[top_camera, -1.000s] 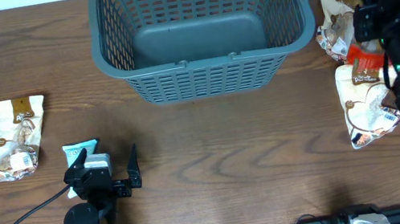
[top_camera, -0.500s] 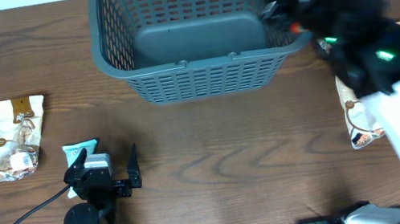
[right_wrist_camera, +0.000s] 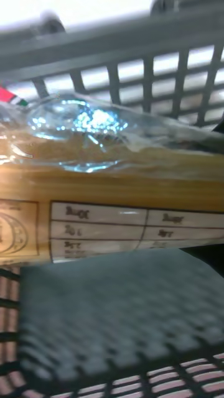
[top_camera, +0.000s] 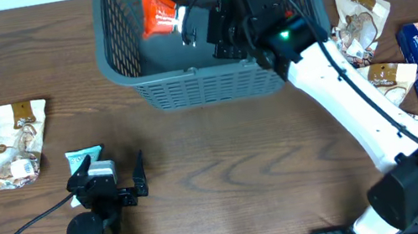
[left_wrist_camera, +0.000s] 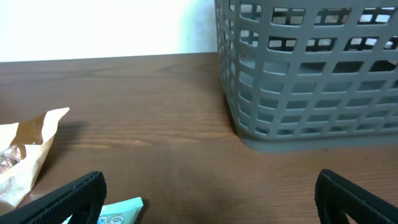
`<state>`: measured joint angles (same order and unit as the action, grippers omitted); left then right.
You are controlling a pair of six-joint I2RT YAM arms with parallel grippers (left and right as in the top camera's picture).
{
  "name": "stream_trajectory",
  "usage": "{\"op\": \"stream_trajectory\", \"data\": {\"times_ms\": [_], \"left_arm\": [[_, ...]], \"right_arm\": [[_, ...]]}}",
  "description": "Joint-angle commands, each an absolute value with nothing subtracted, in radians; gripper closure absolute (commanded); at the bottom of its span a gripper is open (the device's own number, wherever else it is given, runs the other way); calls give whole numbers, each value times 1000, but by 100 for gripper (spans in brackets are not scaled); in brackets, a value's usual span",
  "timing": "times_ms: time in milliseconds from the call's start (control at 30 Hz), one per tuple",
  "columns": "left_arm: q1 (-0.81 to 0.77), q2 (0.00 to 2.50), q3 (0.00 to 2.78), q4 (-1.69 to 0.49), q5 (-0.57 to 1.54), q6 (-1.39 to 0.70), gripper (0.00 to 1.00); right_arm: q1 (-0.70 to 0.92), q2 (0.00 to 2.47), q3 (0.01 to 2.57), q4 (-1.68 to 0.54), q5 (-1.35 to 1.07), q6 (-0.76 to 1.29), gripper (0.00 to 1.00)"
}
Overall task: Pack container
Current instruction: 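Lift the spaghetti pack with the right gripper and drop it into the basket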
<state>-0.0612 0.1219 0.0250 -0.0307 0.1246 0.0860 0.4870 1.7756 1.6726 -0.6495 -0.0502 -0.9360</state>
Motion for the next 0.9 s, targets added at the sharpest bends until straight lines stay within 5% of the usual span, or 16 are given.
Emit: {"op": "stream_trajectory", "data": {"times_ms": [0,400,533,567,600,867], "left_arm": [[-64,122,5,-59,147,88,1],[-64,122,5,-59,147,88,1],[-64,122,5,-59,147,88,1],[-64,122,5,-59,147,88,1],[-64,122,5,-59,147,88,1],[-64,122,5,-59,147,88,1]], "right_arm": [[491,1796,1715,-667,-43,-960,99],[483,1808,1715,-666,-32,-966,91],[478,1808,1715,-662,-30,-944,46],[478,1808,1715,-662,-30,-935,8],[478,1808,1715,-662,-30,-935,1],[452,1777,1728,-661,-31,-868,1]]}}
